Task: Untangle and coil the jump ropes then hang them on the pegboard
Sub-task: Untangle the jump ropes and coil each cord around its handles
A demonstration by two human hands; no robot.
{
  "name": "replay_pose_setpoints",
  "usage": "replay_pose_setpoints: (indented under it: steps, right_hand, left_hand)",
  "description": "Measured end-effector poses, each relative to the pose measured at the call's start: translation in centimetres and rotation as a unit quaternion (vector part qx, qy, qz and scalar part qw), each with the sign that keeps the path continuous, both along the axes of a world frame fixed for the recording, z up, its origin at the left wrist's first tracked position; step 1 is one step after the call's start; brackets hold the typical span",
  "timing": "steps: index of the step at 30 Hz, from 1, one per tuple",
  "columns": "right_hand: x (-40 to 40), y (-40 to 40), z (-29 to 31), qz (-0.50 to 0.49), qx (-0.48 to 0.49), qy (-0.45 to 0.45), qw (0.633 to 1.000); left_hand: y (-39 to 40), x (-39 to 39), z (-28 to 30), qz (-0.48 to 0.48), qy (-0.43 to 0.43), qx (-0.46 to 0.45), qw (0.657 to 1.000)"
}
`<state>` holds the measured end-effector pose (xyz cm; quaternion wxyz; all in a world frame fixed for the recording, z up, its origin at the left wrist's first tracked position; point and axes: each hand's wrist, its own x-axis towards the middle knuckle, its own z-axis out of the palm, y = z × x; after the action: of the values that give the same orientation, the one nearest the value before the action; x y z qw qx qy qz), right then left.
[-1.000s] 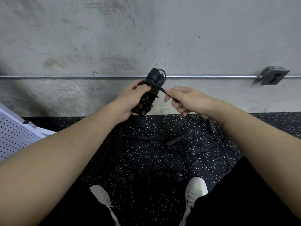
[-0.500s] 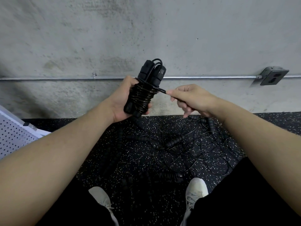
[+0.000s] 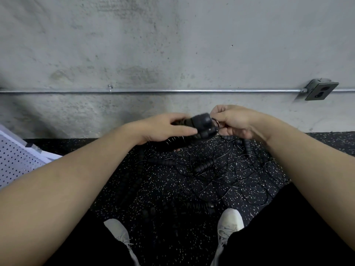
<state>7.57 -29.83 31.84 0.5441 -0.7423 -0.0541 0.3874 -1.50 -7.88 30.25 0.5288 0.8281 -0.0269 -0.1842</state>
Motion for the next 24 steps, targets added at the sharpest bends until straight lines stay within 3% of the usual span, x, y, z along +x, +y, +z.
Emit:
replay_pose_setpoints:
  steps: [2, 5, 9, 13, 17, 24]
  right_hand:
    - [-0.5, 0.2, 0.4, 0.015, -0.009, -0.010, 1.000]
    - [-0.8, 0.5, 0.7, 0.036, -0.027, -0.041, 0.998]
    - [-1.4, 1.5, -0.2, 0.089, -0.109, -0.211, 0.967]
    - [-1.5, 2.8, -1.1, 0.106, -0.129, -0.348, 0.923]
    - [-1.3, 3.3, -0.9, 0.089, -0.084, -0.347, 0.930]
    - [-1.4, 2.8, 0.4, -0.015, 0.034, -0.237, 0.971]
  left_hand:
    - [-0.4, 0.2, -0.1, -0.042, -0.020, 0.099, 0.994]
    - [-0.5, 0.4, -0.3, -0.057, 0.009, 0.149, 0.987]
    - [-0.7, 0.6, -1.2, -0.067, -0.010, 0.210, 0.975]
    - [-0.7, 0.7, -2.1, -0.052, -0.061, 0.265, 0.961]
    - [-0.8, 0.6, -2.7, 0.014, -0.107, 0.287, 0.952]
    - [-1.5, 0.8, -2.9, 0.107, -0.150, 0.251, 0.950]
